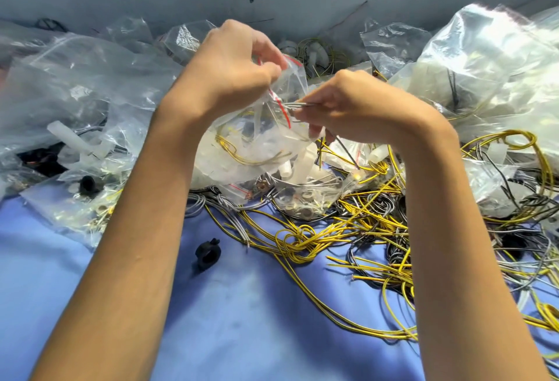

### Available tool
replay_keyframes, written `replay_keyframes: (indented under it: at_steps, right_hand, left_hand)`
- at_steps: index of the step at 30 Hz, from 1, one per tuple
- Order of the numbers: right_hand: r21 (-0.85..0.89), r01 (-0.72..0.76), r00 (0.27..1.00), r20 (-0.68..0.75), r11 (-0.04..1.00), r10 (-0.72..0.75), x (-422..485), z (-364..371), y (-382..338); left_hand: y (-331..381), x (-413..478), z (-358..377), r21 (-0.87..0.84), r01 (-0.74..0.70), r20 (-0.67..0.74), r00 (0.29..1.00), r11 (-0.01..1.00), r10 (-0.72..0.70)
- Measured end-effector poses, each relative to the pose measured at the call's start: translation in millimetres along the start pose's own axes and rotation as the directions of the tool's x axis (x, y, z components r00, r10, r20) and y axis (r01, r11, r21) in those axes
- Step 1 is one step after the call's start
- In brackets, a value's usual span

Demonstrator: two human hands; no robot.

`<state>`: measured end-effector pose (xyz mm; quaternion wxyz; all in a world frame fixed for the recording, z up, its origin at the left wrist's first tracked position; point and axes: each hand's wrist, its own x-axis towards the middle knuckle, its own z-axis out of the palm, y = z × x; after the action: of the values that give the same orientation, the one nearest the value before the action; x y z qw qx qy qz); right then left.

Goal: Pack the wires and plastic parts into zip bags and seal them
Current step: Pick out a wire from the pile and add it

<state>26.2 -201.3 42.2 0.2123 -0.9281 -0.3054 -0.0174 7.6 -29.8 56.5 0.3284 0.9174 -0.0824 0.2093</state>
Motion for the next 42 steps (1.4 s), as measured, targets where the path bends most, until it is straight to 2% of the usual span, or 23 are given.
replay_keyframes:
  at_steps: [4, 9, 11, 14, 16, 19, 22, 24, 26, 30, 33, 37, 42]
  right_hand:
    - [-0.025, -0.016, 1.000, 0.003, 1.000, 0.016, 4, 5, -5]
    - [-0.054, 0.039, 0.993, -0.105, 0.998, -0.044, 6, 5, -16]
    - [-0.065, 0.052, 0.997, -0.046, 0.997, -0.055, 5, 6, -20]
    - [-0.155, -0.014, 0.997, 0.075, 0.988, 0.026, 4, 10, -21]
    - [-0.179, -0.030, 0.995, 0.091, 0.983, 0.046, 4, 12, -20]
    - [-0.073, -0.055, 0.998, -0.014, 0.996, 0.054, 4, 9, -17]
    - [0.090, -0.068, 0.972, -0.218, 0.994, 0.086, 4, 6, -15]
    - [0.108, -0.072, 0.955, -0.281, 0.992, 0.100, 5, 6, -16]
    - [0.047, -0.081, 0.970, -0.227, 0.996, 0.090, 7, 7, -17]
    - [-0.030, -0.116, 0.993, -0.019, 0.993, 0.115, 8, 13, -19]
    - [-0.016, -0.117, 0.993, -0.002, 0.993, 0.117, 10, 14, -16]
    - [0.128, -0.085, 0.978, -0.179, 0.988, 0.107, 8, 12, -15]
    - [0.265, -0.030, 0.907, -0.397, 0.964, 0.137, 8, 3, -15]
  left_hand:
    - [10, -7, -5, 0.054, -0.124, 0.172, 0.979, 0.991, 0.113]
    - [17, -9, -10, 0.031, -0.141, 0.065, 0.988, 0.989, 0.139]
    - [18, -10, -12, 0.027, -0.130, 0.048, 0.991, 0.991, 0.128]
    - [18, -11, -13, 0.025, -0.142, 0.039, 0.989, 0.990, 0.141]
    - [19, -11, -14, 0.028, -0.152, 0.055, 0.987, 0.988, 0.151]
    - [21, -13, -13, 0.033, -0.182, 0.108, 0.978, 0.983, 0.177]
    - [24, -15, -13, 0.034, -0.228, 0.150, 0.964, 0.973, 0.221]
    - [24, -16, -14, 0.028, -0.256, 0.149, 0.957, 0.966, 0.249]
    - [23, -15, -15, 0.014, -0.267, 0.126, 0.957, 0.964, 0.263]
    - [22, -14, -14, -0.013, -0.251, 0.096, 0.963, 0.968, 0.251]
    - [21, -14, -14, -0.031, -0.235, 0.081, 0.968, 0.972, 0.237]
    - [22, -15, -13, -0.035, -0.214, 0.051, 0.975, 0.976, 0.216]
    - [21, -14, -13, -0.044, -0.201, 0.021, 0.979, 0.979, 0.202]
